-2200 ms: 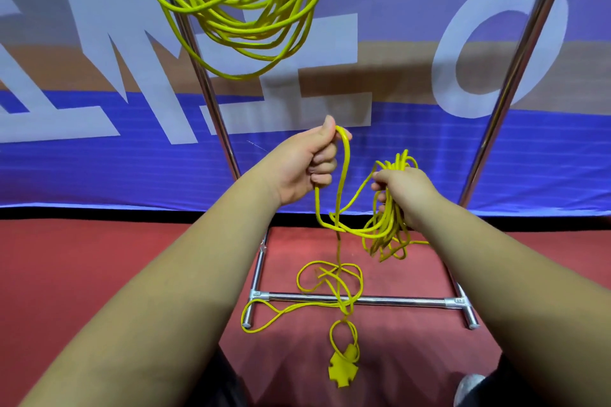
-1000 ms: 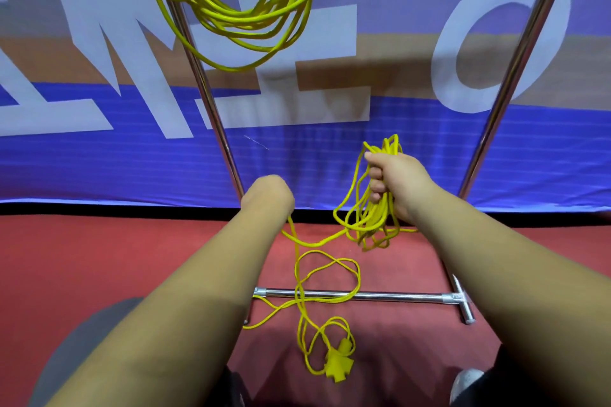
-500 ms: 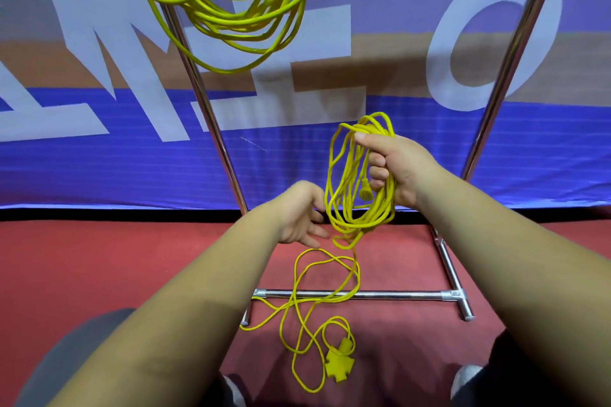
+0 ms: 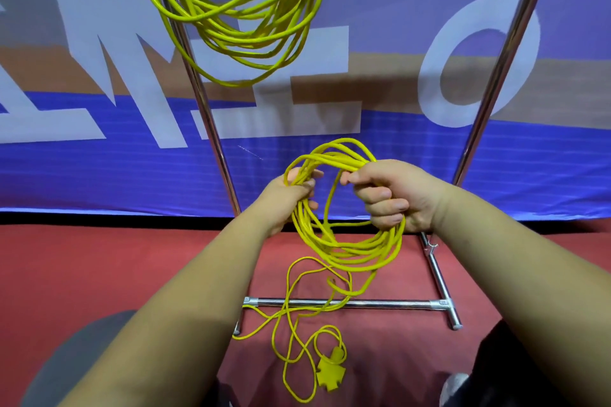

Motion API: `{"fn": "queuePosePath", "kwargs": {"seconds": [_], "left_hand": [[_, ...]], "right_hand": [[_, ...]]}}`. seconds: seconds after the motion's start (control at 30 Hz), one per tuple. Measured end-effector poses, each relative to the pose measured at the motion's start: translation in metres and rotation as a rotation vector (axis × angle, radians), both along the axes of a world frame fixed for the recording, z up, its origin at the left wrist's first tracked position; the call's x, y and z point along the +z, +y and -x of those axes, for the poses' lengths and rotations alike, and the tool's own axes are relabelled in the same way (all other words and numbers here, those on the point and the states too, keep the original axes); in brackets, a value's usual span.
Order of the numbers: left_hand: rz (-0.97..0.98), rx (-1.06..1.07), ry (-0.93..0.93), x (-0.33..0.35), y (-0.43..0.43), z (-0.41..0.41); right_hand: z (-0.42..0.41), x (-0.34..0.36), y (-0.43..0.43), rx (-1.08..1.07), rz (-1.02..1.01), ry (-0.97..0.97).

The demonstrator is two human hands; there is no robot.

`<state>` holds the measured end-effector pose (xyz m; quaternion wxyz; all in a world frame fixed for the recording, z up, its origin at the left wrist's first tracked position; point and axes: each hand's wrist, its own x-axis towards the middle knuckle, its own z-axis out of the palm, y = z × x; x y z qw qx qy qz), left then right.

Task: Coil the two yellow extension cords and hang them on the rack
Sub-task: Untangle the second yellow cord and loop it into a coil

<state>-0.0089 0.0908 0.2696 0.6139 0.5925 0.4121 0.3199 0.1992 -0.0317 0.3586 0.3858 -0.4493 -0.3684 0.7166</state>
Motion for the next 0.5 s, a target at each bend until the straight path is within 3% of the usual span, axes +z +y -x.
{"fn": "queuePosePath", "kwargs": {"seconds": [0.2,0.37,0.5], "left_hand": [[-0.089,0.068,0.025,0.000,0.000,-0.006],[-0.133,-0.069,0.157,-0.007,-0.009,-0.006],[-0.095,-0.253,0.128,-0.010,-0.020,-0.006]], "right_hand": [[-0.009,0.008,-0.004,-0.007,-0.048,-0.365],[-0.006,-0.004,-0.008,-0.066,-0.100,-0.377],[0.001,-0.012,-0.010,0.006,-0.157,-0.335]]}}
